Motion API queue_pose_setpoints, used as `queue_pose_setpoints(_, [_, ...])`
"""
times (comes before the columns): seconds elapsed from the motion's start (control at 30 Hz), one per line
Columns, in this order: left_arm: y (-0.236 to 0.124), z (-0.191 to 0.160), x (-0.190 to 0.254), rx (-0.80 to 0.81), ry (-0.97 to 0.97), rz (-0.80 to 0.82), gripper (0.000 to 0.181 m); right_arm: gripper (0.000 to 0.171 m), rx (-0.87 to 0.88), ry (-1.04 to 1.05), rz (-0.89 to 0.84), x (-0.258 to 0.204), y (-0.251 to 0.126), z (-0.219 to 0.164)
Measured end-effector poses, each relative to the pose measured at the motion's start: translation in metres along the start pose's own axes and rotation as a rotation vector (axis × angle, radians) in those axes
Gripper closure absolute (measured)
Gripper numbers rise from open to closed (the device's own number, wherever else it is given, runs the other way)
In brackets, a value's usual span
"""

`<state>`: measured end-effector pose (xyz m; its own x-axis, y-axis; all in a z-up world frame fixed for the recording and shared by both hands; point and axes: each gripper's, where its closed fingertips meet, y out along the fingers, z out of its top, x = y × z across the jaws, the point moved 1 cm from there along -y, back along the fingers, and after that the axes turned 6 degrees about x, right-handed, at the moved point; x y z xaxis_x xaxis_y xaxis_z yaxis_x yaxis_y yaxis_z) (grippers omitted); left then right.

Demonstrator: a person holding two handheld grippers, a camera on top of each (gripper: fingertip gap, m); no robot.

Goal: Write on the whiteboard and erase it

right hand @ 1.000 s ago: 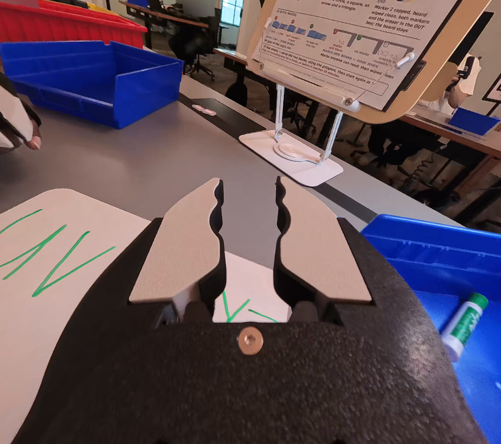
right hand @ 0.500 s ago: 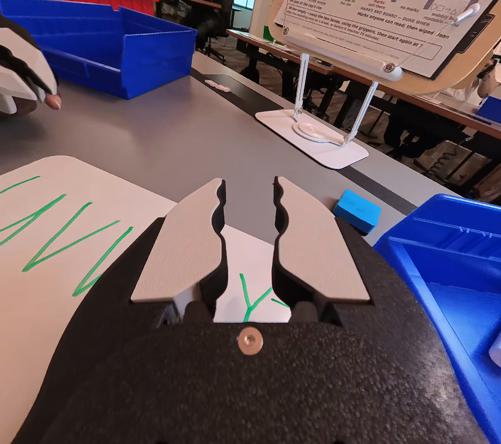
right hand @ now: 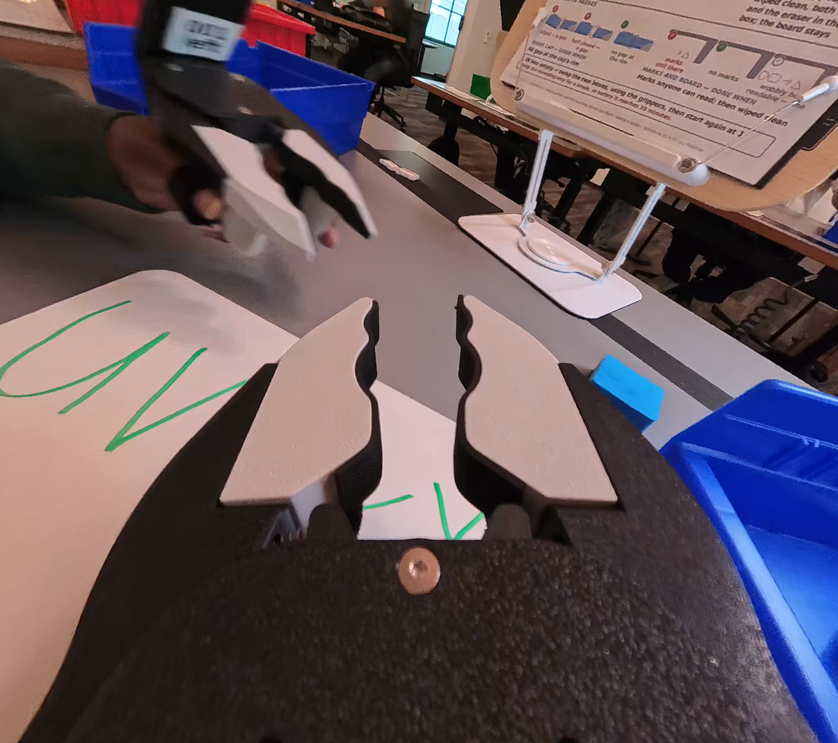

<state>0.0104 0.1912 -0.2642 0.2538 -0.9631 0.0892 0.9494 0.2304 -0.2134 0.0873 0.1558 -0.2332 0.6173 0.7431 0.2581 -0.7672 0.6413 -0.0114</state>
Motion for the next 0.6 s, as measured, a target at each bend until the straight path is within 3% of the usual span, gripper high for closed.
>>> queue_pose_setpoints(0.2, [0.109,0.000,-0.067,-0.204,-0.079,0.012,0.116,0.140,-0.026,-0.071,-0.004,-0.003,-0.003,-0.004])
queue_pose_setpoints(0.43, [0.172,-0.013,-0.104,-0.397,-0.032,0.039,0.106,0.140,-0.011,-0.036,0.007,0.000,-0.005,0.000])
queue_pose_setpoints(0.5, [0.178,-0.015,-0.111,-0.440,0.051,0.066,0.114,0.140,-0.008,-0.027,0.008,0.001,-0.005,0.001])
queue_pose_setpoints(0.6, [0.178,-0.016,-0.113,-0.456,0.187,0.074,0.162,0.140,-0.006,-0.019,0.004,0.003,-0.006,0.001])
